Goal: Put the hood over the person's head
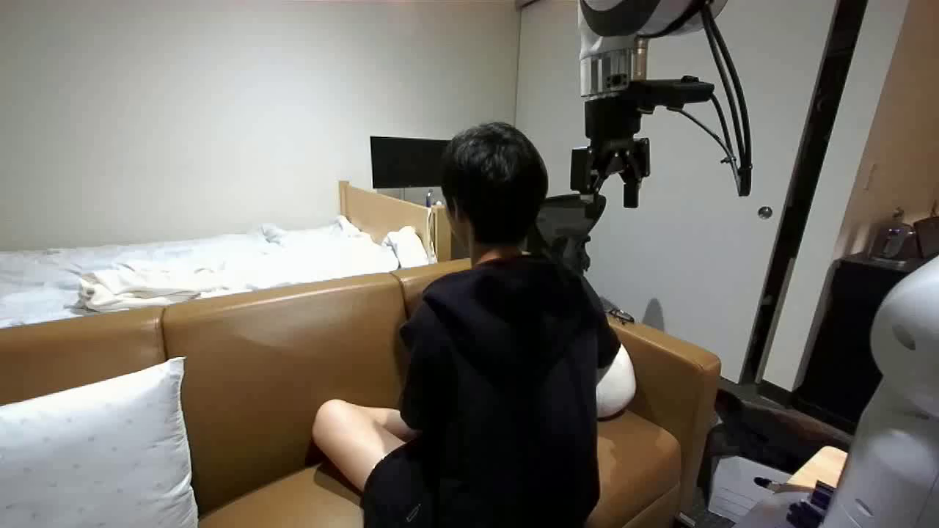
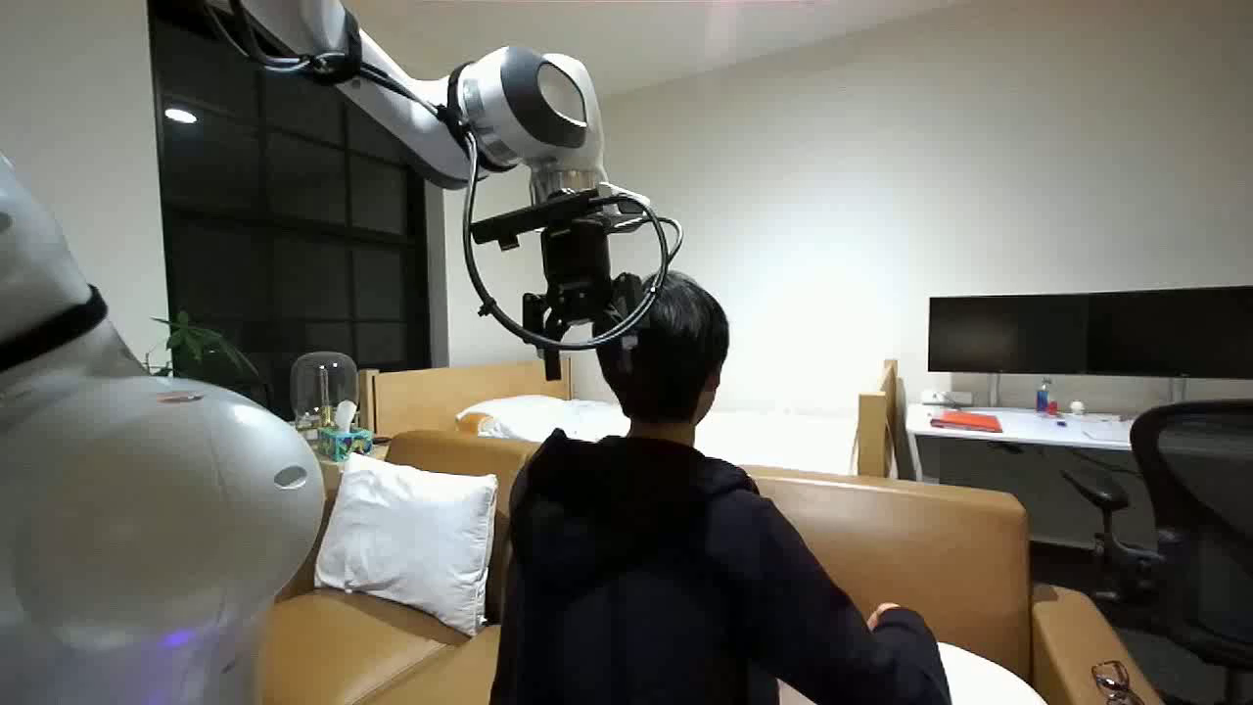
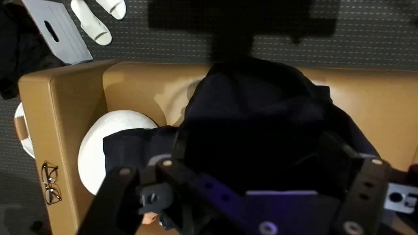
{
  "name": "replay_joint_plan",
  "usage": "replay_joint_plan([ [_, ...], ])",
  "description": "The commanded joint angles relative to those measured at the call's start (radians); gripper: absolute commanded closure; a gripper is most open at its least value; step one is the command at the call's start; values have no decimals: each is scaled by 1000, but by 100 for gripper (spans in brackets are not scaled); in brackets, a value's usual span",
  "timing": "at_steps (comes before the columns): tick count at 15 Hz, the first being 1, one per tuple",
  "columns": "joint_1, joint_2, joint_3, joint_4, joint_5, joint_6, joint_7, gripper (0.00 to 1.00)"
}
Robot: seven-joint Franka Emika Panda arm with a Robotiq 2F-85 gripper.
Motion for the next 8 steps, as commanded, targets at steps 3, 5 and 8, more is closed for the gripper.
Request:
replay_joint_plan([
  [3,14,1,-4,1,-10,3,-8,0],
  [5,26,2,11,-3,-30,19,-19,0],
  [8,71,1,24,-21,-72,66,-108,0],
])
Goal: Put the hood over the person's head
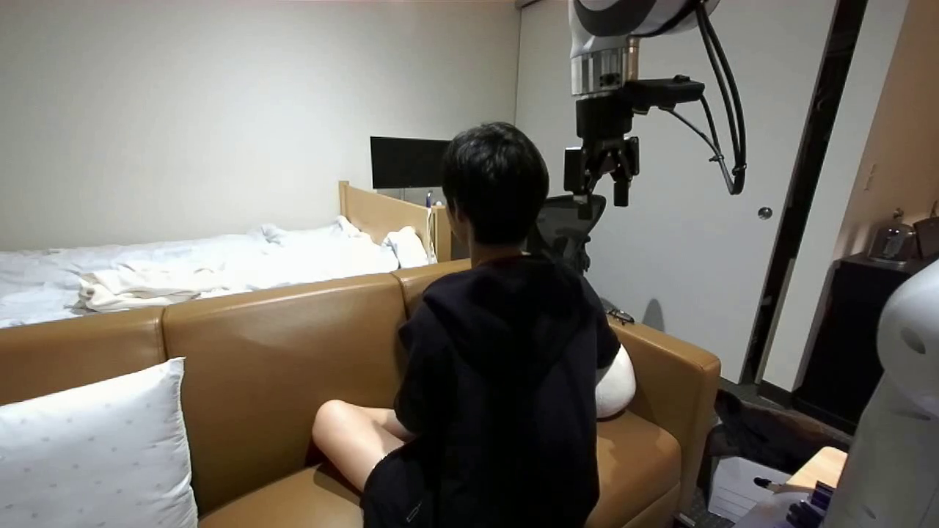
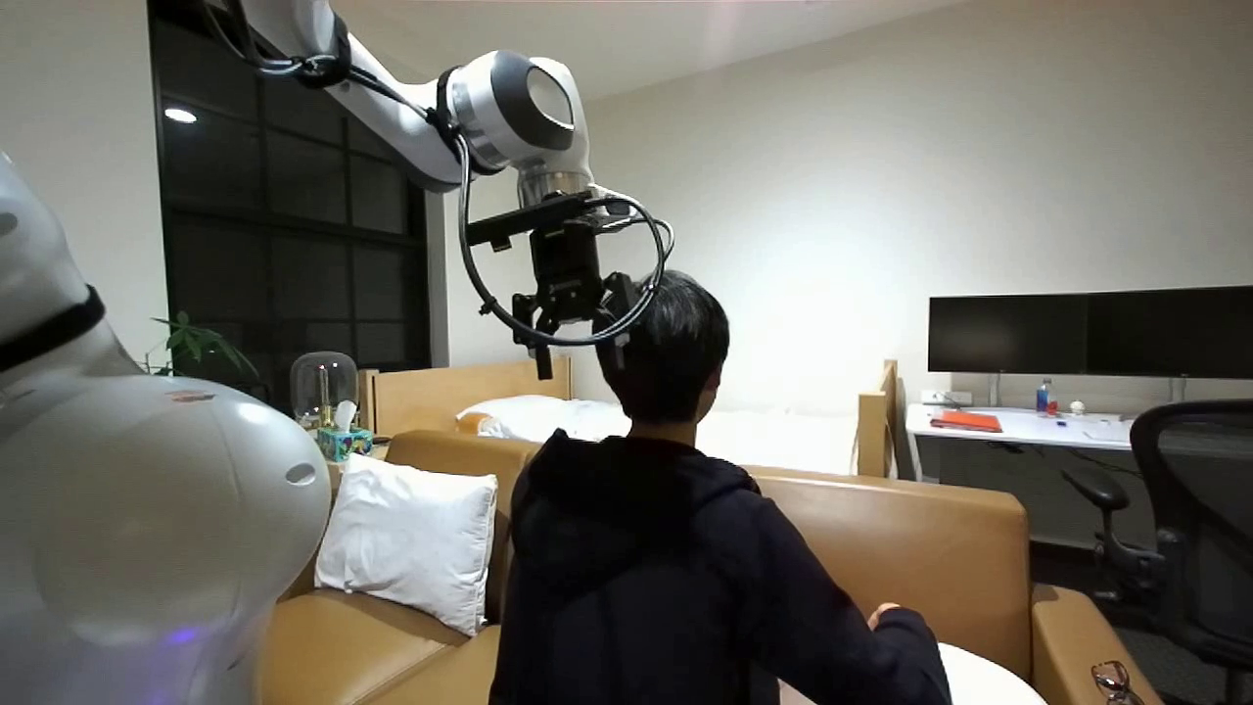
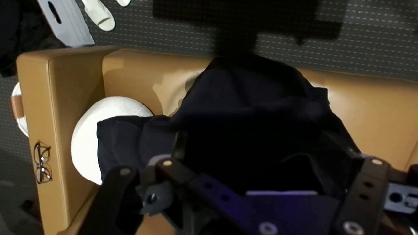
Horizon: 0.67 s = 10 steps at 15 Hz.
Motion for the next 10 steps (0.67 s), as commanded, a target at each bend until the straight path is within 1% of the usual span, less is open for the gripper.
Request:
replay_joint_plan([
  [1,46,-1,14,-32,-63,69,-99,0],
  [5,95,-8,1,-90,-97,162,-213,0],
  [7,129,-16,-38,-122,-48,217,-321,0],
  [8,142,-12,-56,-126,-25,223,-368,0],
  [9,116,1,-16,-96,-56,183,-272,0],
  [10,119,1,-23,-101,-54,187,-282,0],
])
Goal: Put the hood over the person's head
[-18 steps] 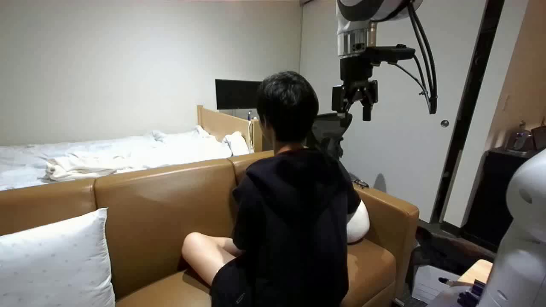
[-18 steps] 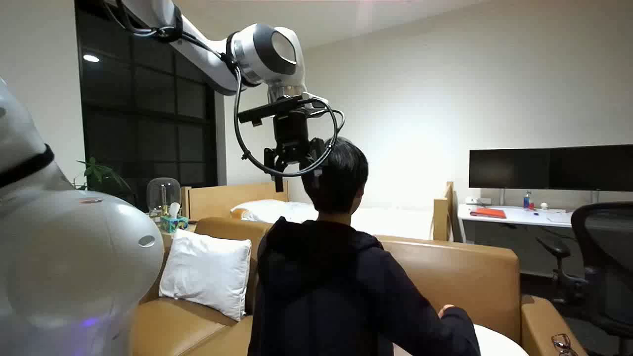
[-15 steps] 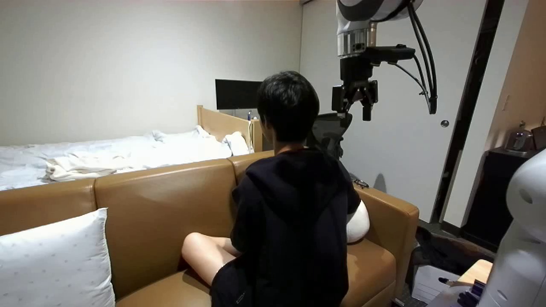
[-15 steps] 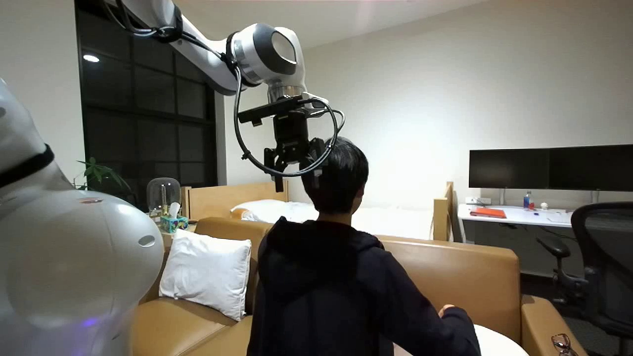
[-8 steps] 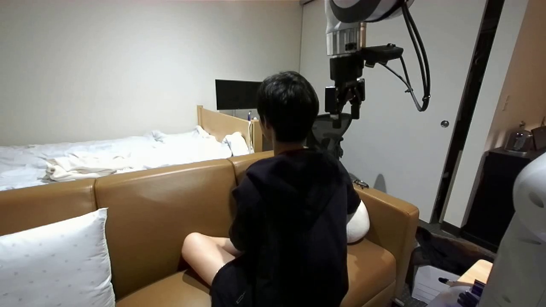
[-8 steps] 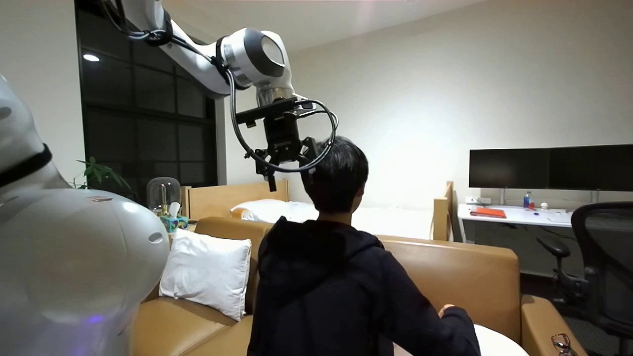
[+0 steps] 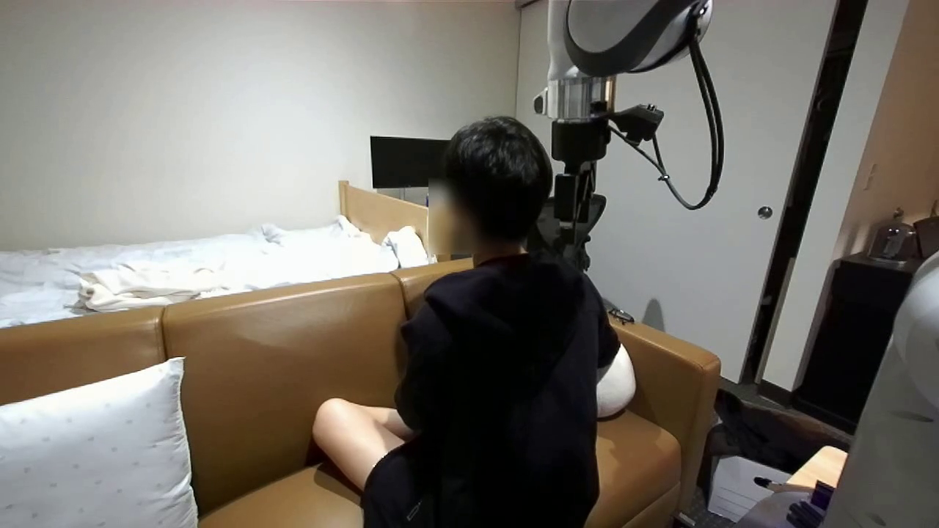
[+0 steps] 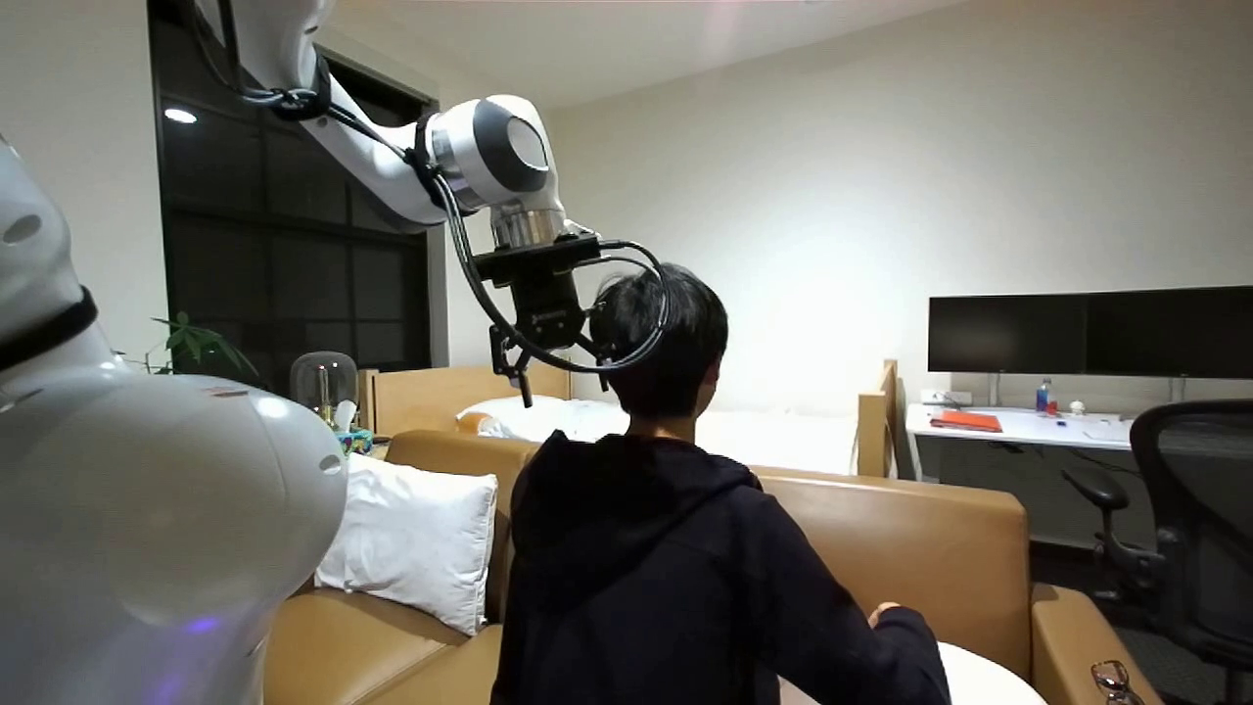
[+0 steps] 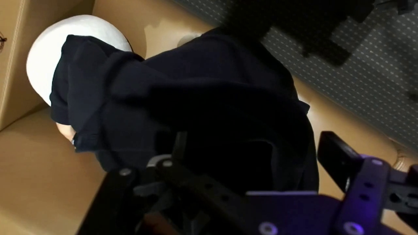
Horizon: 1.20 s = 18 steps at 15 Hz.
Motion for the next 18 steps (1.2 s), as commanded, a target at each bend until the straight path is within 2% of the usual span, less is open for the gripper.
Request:
replay_joint_plan([
  [1,-5,0,3,3,2,-2,-1,0],
  [7,1,2,10,2,5,6,0,0],
  [10,28,3,9,-23,-5,79,-53,0],
  [18,93,18,-38,-103,4,216,-302,0],
])
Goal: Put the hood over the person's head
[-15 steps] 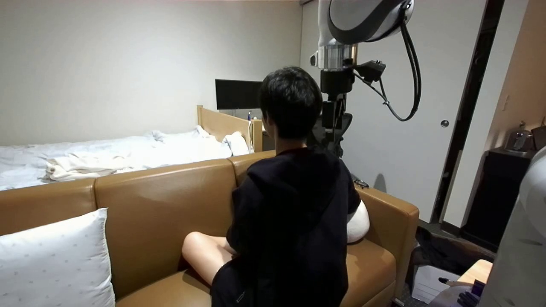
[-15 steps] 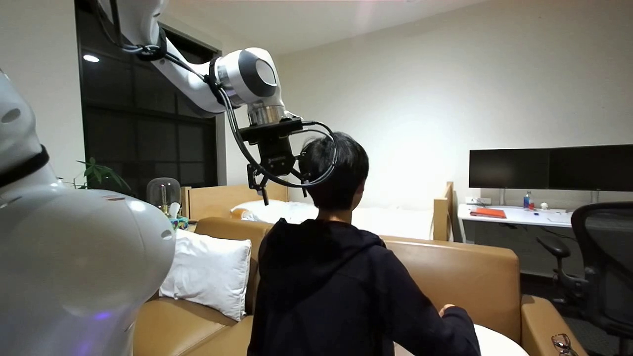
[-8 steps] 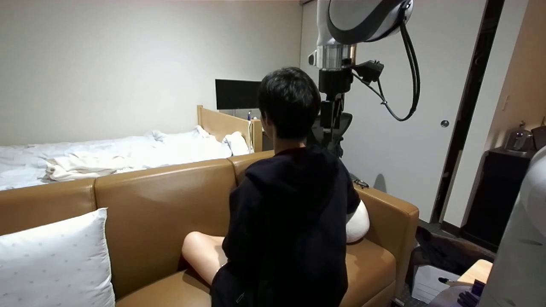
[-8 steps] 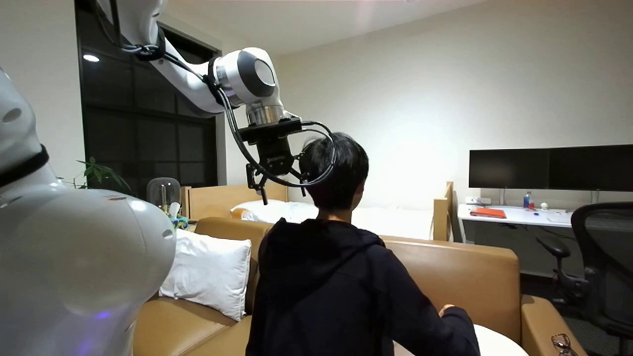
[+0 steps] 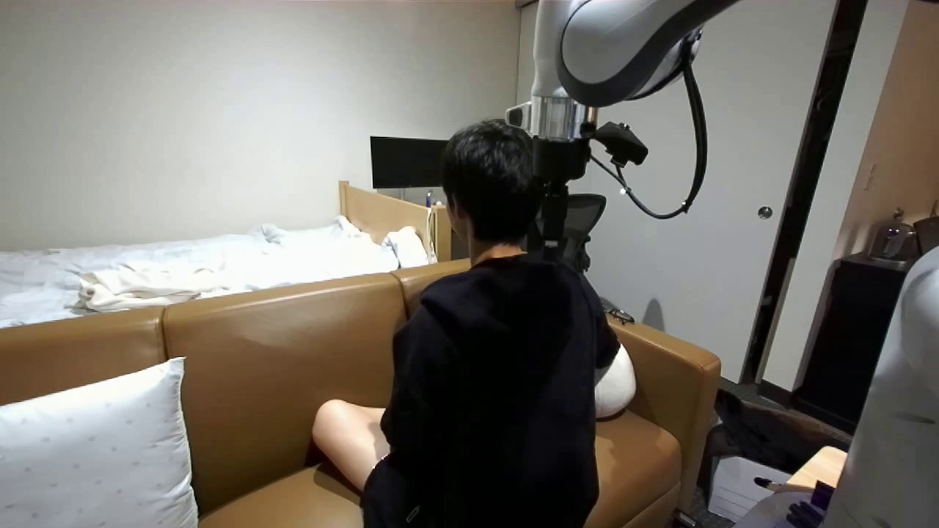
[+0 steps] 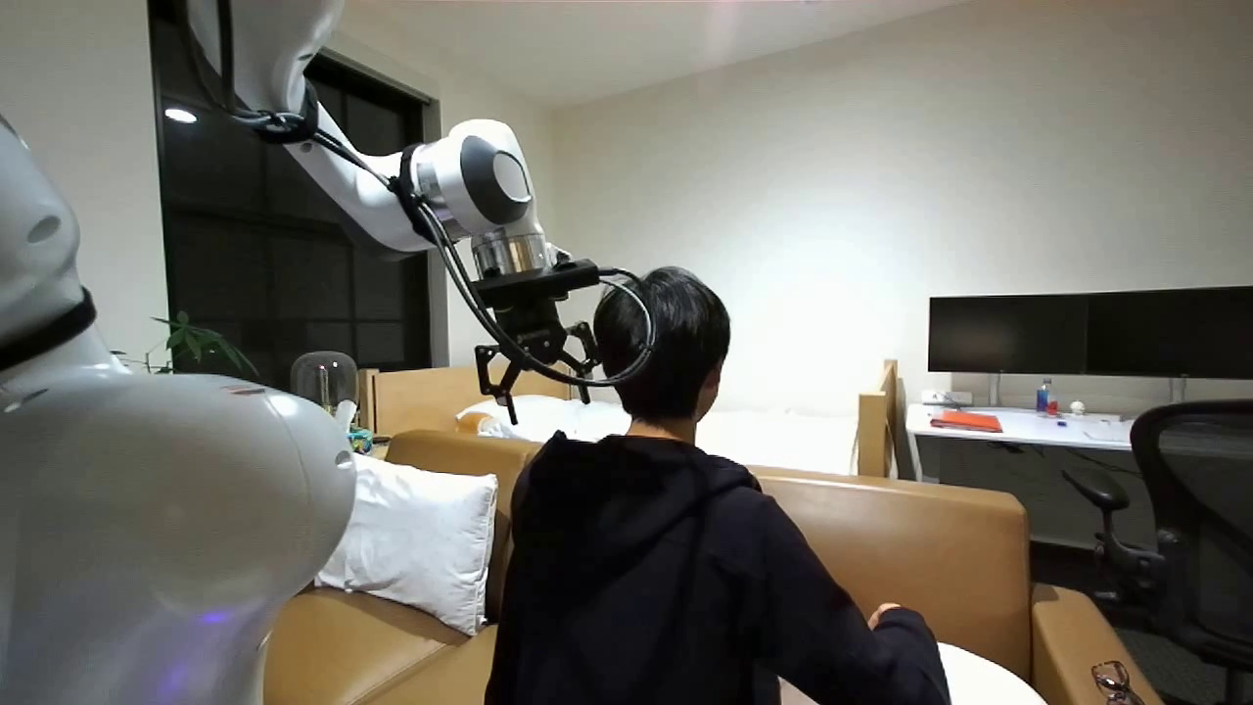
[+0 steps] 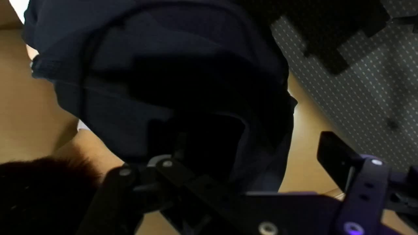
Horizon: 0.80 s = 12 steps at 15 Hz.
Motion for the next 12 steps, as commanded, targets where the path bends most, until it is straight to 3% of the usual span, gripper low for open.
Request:
replay_joint_plan([
  [1,24,3,-43,-42,13,56,-133,0],
  [6,17,16,-76,-60,29,51,-231,0],
  [12,1,48,-85,-56,24,47,-245,0],
])
